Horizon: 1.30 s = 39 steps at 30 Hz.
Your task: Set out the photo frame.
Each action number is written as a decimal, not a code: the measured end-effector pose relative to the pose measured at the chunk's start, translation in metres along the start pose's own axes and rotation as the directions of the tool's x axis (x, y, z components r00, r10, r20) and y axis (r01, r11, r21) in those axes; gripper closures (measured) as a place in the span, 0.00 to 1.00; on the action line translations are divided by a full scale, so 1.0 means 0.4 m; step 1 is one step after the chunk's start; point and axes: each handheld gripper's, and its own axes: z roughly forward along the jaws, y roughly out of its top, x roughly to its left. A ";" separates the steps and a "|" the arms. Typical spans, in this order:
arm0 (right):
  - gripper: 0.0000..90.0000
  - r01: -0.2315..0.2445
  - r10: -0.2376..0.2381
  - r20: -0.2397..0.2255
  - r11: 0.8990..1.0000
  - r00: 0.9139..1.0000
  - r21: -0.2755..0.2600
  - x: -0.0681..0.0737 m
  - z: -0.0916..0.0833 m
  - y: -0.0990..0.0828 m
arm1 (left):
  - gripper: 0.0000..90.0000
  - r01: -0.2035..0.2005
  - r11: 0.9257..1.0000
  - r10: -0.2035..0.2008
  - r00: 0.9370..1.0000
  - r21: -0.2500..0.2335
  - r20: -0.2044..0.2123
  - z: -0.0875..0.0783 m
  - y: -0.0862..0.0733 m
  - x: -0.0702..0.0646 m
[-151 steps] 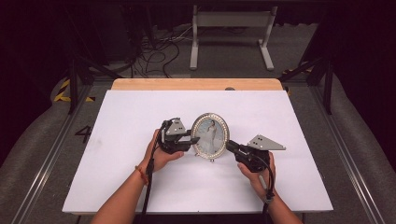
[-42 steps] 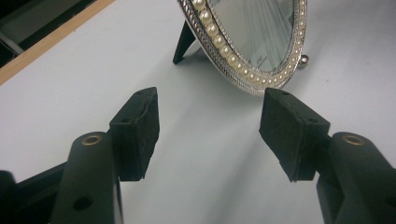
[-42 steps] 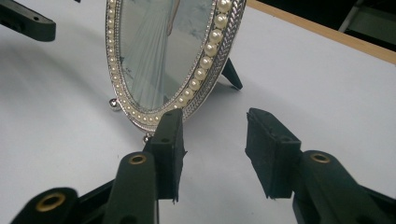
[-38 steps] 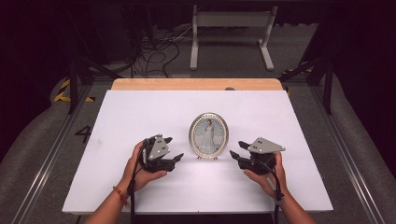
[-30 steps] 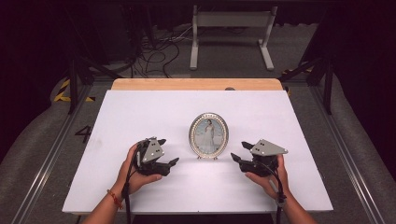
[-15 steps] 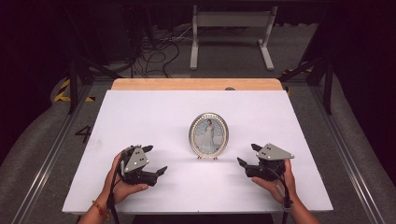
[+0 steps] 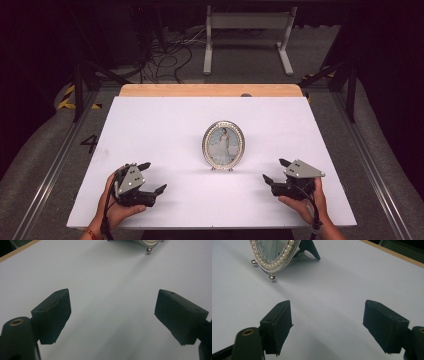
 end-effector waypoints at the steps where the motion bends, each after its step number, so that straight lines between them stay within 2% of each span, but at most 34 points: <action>1: 0.26 0.006 -0.007 0.007 1.000 1.000 0.005 0.001 -0.002 -0.005 | 0.16 0.003 1.000 -0.003 1.000 0.004 -0.004 -0.002 -0.005 -0.001; 5: 0.25 0.040 -0.040 0.029 0.999 0.999 0.022 0.006 -0.007 -0.019 | 0.17 0.015 1.000 -0.015 1.000 0.004 -0.009 -0.010 -0.017 -0.005; 8: 0.24 0.030 -0.030 0.017 1.000 0.999 0.002 0.006 -0.014 -0.028 | 0.17 0.035 0.999 -0.035 0.999 -0.007 -0.015 -0.025 -0.027 -0.006; 10: 0.23 0.027 -0.026 0.018 1.000 0.999 -0.007 0.006 -0.021 -0.036 | 0.16 0.064 0.998 -0.064 0.998 -0.024 -0.018 -0.038 -0.037 -0.007; 15: 0.23 0.017 -0.016 0.020 0.999 1.000 -0.032 0.003 -0.035 -0.045 | 0.13 0.091 0.995 -0.093 0.995 -0.043 -0.037 -0.052 -0.048 -0.009; 18: 0.22 0.019 -0.018 0.021 0.999 1.000 -0.035 0.005 -0.036 -0.044 | 0.13 0.088 0.995 -0.090 0.995 -0.048 -0.042 -0.052 -0.047 -0.006; 24: 0.22 0.033 -0.032 0.034 0.999 0.999 -0.031 0.012 -0.036 -0.044 | 0.13 0.106 0.993 -0.108 0.993 -0.048 -0.047 -0.052 -0.057 0.008; 28: 0.22 0.043 -0.042 0.036 0.999 0.998 -0.024 0.016 -0.029 -0.043 | 0.13 0.125 0.989 -0.130 0.990 -0.077 -0.054 -0.066 -0.061 0.020; 39: 0.21 0.047 -0.046 0.037 0.999 0.998 -0.021 0.021 -0.023 -0.047 | 0.13 0.118 0.992 -0.121 0.991 -0.054 -0.056 -0.051 -0.061 0.023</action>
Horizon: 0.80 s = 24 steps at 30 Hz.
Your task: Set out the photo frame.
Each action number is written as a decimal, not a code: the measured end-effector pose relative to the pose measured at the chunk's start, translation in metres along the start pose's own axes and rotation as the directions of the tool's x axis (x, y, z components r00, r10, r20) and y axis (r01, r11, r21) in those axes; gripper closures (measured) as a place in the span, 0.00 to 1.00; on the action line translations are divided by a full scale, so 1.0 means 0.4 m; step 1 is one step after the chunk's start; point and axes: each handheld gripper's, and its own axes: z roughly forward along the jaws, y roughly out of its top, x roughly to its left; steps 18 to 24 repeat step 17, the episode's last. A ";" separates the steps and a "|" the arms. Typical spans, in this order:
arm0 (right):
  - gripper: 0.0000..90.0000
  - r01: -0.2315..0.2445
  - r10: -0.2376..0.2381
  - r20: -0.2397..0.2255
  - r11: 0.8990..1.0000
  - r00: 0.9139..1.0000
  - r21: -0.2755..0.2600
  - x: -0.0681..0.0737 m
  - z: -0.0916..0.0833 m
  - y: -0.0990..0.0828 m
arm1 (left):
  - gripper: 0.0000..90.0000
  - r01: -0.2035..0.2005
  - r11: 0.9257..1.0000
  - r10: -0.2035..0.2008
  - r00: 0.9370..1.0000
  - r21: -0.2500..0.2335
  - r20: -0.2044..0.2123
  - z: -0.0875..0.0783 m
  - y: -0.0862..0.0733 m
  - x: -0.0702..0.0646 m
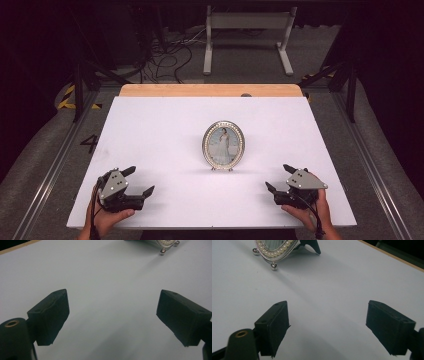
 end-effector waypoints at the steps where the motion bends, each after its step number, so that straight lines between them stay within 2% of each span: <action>1: 0.21 0.000 0.000 0.001 1.000 1.000 -0.001 0.000 -0.001 0.000 | 0.13 0.000 1.000 0.000 1.000 -0.002 0.001 0.001 0.000 0.001; 24: 0.19 -0.009 0.009 0.008 1.000 1.000 0.001 0.000 -0.001 -0.005 | 0.13 -0.013 1.000 0.013 1.000 0.025 0.006 0.018 0.001 -0.002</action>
